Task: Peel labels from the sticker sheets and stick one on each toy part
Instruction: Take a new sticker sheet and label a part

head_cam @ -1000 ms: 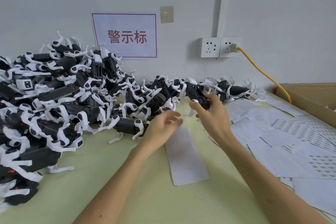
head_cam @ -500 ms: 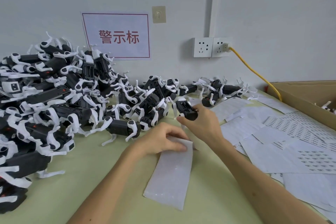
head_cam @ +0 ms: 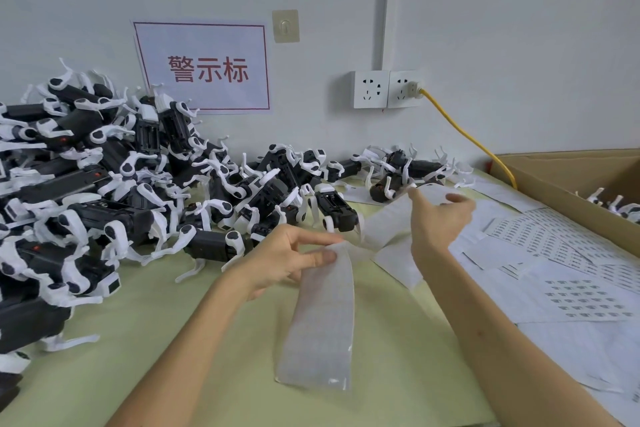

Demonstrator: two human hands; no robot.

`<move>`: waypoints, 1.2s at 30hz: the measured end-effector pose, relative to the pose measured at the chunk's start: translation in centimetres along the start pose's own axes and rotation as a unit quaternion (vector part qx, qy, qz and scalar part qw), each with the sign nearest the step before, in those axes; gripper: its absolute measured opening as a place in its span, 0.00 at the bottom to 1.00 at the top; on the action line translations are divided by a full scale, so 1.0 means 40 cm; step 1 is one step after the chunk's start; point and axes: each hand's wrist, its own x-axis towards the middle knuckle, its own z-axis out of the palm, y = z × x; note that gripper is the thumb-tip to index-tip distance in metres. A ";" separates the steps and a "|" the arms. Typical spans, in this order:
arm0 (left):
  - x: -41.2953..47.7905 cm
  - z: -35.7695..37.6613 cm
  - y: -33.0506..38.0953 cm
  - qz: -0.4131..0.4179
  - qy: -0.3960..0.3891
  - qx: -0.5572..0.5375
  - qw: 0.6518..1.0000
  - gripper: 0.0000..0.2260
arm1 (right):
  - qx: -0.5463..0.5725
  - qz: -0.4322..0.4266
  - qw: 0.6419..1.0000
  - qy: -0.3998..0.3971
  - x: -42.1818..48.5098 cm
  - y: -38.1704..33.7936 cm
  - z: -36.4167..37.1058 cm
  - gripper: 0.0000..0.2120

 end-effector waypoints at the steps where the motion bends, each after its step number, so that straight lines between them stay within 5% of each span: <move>1: 0.000 0.001 0.001 0.004 0.008 -0.006 1.000 0.16 | 0.007 0.049 0.999 -0.005 0.013 0.006 -0.001 0.28; 6: 0.006 -0.008 -0.005 0.008 0.035 -0.038 0.999 0.25 | -0.005 0.164 0.981 -0.106 0.067 0.029 -0.016 0.15; 9: 0.010 -0.011 -0.012 -0.004 0.057 -0.027 0.998 0.24 | -0.046 0.098 0.986 -0.127 0.069 0.037 -0.014 0.16; 13: 0.016 -0.019 -0.008 0.049 0.213 -0.017 0.976 0.14 | 0.019 -0.035 0.990 -0.132 0.053 -0.025 -0.021 0.05; 14: 0.015 -0.025 -0.007 0.059 0.248 -0.022 0.967 0.13 | 0.122 0.005 0.976 -0.181 0.043 -0.053 -0.031 0.03; 16: 0.014 -0.039 -0.007 0.076 0.286 -0.033 0.955 0.14 | 0.328 0.102 0.878 -0.334 0.026 -0.098 -0.057 0.08; 18: 0.011 -0.036 -0.003 0.090 0.296 -0.047 0.950 0.17 | 0.390 0.150 0.789 -0.451 0.001 -0.124 -0.079 0.12; 21: 0.013 -0.025 -0.001 0.093 0.284 -0.062 0.952 0.19 | 0.220 0.104 0.802 -0.546 -0.047 -0.126 -0.059 0.06; 23: 0.022 -0.019 -0.002 0.094 0.276 -0.137 0.947 0.10 | 0.052 0.049 0.805 -0.589 -0.081 -0.100 -0.031 0.08; 24: 0.023 -0.014 0.002 0.081 0.263 -0.188 0.943 0.06 | -0.014 0.031 0.803 -0.595 -0.100 -0.088 -0.022 0.09; 26: 0.025 -0.009 0.009 0.067 0.252 -0.239 0.935 0.17 | -0.115 -0.012 0.794 -0.597 -0.127 -0.062 -0.010 0.11; 29: 0.023 -0.011 -0.002 0.095 0.258 -0.180 0.944 0.14 | -0.214 -0.098 0.762 -0.603 -0.144 -0.058 -0.007 0.16; 32: 0.017 -0.026 -0.015 0.076 0.237 -0.152 0.956 0.26 | -0.191 -0.129 0.836 -0.498 -0.100 -0.072 -0.010 0.19; 34: 0.015 -0.032 -0.013 0.070 0.222 -0.153 0.960 0.29 | -0.214 -0.176 0.889 -0.364 -0.038 -0.076 -0.027 0.12; 36: 0.015 -0.032 -0.009 0.071 0.213 -0.153 0.962 0.32 | -0.275 -0.194 0.904 -0.264 0.034 -0.063 -0.060 0.01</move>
